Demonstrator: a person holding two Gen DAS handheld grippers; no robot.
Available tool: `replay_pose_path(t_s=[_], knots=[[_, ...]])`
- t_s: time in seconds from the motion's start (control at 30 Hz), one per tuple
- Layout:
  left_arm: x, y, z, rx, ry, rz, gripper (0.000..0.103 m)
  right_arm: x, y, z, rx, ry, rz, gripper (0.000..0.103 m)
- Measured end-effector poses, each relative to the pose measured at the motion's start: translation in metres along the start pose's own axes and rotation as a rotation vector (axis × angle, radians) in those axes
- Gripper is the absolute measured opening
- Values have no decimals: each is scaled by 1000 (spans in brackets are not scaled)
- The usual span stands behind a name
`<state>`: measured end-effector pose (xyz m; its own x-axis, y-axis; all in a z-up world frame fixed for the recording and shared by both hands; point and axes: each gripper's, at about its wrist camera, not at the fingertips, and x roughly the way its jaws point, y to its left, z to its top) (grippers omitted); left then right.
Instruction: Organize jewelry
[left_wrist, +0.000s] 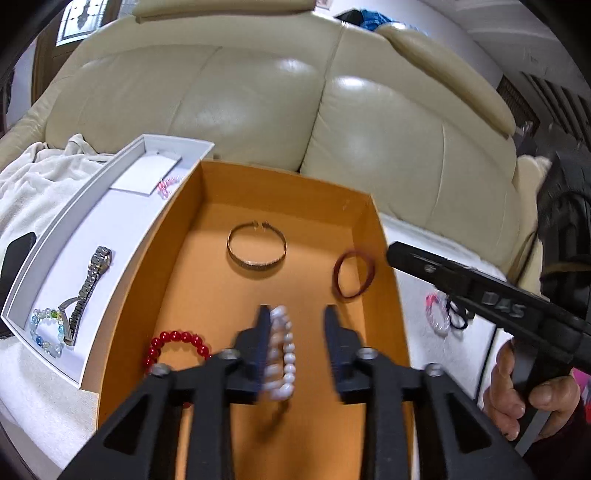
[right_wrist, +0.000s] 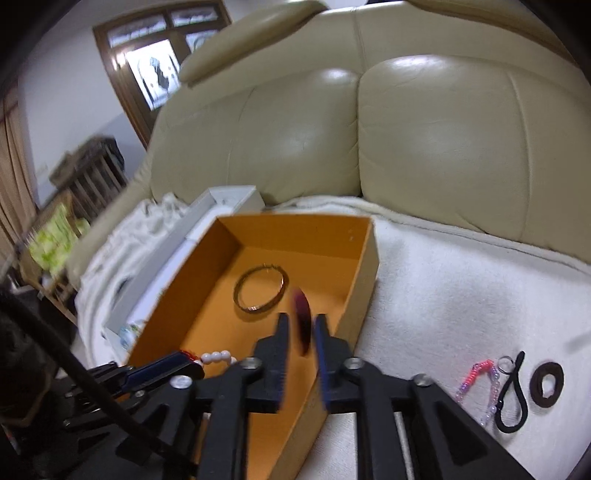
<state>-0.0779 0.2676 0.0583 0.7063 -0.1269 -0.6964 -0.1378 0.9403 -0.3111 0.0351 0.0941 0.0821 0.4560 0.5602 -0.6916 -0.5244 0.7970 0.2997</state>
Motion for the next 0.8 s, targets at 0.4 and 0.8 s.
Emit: replay_pose_path(t_s=[0.4, 0.8], knots=[[-23, -24, 8, 16, -163, 137, 52, -76, -72, -2, 159, -134, 39, 52], [-25, -109, -4, 192, -281, 118, 69, -178, -242, -71, 531, -250, -221, 48]])
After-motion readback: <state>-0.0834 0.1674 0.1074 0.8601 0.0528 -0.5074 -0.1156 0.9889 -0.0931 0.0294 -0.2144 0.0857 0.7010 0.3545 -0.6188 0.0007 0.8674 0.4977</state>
